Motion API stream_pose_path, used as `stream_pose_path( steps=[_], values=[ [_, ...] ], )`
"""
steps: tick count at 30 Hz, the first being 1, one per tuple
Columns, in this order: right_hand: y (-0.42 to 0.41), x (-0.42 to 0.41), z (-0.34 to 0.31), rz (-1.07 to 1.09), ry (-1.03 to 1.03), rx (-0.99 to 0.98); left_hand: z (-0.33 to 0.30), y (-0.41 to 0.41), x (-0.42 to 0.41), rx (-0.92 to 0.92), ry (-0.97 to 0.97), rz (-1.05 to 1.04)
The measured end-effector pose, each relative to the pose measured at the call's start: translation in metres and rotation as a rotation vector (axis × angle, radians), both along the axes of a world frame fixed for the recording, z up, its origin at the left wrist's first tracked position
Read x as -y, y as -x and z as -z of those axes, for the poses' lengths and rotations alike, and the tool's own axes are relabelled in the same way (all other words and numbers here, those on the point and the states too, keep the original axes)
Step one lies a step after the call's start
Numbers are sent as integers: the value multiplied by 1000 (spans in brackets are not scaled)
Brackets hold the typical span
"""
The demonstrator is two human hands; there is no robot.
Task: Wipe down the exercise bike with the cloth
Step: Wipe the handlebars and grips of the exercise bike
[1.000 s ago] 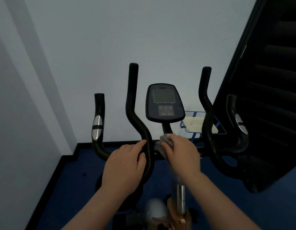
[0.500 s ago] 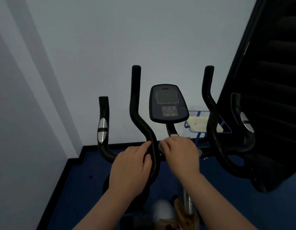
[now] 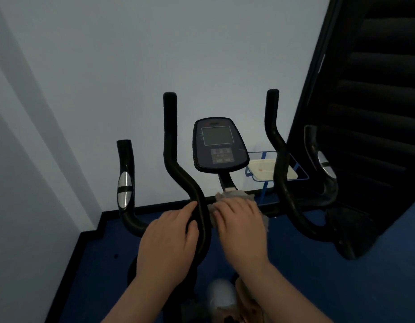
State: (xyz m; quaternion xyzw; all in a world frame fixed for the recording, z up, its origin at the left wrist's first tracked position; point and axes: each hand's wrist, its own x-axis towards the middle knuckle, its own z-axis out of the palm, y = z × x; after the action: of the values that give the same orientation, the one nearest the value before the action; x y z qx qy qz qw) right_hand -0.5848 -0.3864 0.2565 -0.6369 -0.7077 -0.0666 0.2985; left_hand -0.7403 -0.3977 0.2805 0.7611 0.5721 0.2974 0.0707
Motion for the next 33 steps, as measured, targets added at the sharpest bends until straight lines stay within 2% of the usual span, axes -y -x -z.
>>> stream_pose_path(
  steps=[3, 6, 8, 11, 14, 16, 21, 22, 27, 29, 33],
  values=[
    [-24, 4, 5, -34, -44, 40, 0, 0, 0, -2, 2, 6],
    [-18, -21, -13, 49, 123, -8, 0, 0, 0, 10, -5, 3],
    [-2, -38, -19, 120, 201, 69, 0, -1, 0, 16, 4, 7],
    [6, -29, -13, 78, 185, 164, -1, 0, 1, 21, 11, 9],
    [-15, -2, 3, -38, -3, 69, -3, 0, 2, 10, 1, 6],
    [-29, 5, 5, -84, -34, 46, -3, 0, 2, 10, 3, 8],
    [-22, -35, -22, 108, 246, -205, -1, -1, 0, 24, 16, 8],
    [-23, -39, -21, 128, 253, -216, -1, 0, 1, 25, 13, 3],
    [-27, 9, 15, -24, -102, -54, -1, 1, 1, 8, 8, 8],
    [-33, 16, 25, -43, -155, -31, -1, 1, 2, 1, 7, 8],
    [-32, -17, -3, 32, 87, -199, 0, -1, 1, 9, 6, 5]
  ],
)
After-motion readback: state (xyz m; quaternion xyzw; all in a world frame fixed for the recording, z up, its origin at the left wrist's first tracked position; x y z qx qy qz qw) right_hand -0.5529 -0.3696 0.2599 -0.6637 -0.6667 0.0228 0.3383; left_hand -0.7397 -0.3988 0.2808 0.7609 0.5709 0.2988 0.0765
